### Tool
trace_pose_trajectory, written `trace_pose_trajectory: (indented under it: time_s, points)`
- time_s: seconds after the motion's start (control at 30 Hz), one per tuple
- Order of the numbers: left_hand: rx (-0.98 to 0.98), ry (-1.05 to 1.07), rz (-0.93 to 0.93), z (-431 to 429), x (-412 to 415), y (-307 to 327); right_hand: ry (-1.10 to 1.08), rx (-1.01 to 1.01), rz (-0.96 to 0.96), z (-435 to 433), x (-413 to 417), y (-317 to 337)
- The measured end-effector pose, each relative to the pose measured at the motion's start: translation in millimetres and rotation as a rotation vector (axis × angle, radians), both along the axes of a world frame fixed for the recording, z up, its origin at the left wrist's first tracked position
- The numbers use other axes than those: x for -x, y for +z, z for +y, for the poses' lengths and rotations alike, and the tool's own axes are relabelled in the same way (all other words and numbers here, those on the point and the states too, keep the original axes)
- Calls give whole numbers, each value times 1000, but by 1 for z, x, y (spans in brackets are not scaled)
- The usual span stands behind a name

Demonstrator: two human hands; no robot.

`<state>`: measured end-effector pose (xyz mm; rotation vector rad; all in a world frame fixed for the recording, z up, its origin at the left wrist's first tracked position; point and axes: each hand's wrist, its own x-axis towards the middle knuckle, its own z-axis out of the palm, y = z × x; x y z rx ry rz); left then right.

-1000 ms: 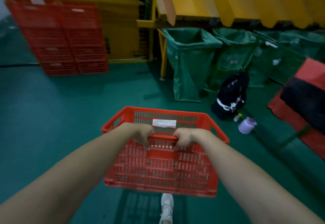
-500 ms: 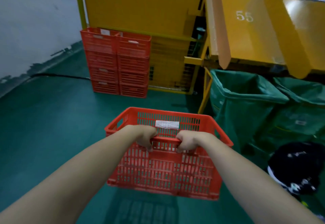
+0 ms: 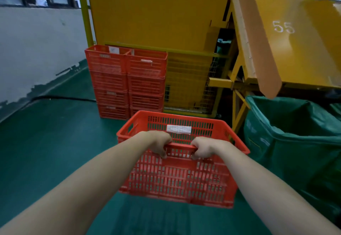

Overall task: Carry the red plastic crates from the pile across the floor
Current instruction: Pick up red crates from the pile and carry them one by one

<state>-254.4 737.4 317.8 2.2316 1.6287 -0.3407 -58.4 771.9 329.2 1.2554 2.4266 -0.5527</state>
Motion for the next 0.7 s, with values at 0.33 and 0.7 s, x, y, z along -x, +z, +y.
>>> trace_pose_trajectory:
  time_s: [0.33, 0.7]
  points:
    - [-34, -11, -3, 172, 86, 2, -21, -15, 9, 168, 83, 3]
    - [43, 38, -45, 393, 106, -21, 23, 65, -37, 403, 107, -18]
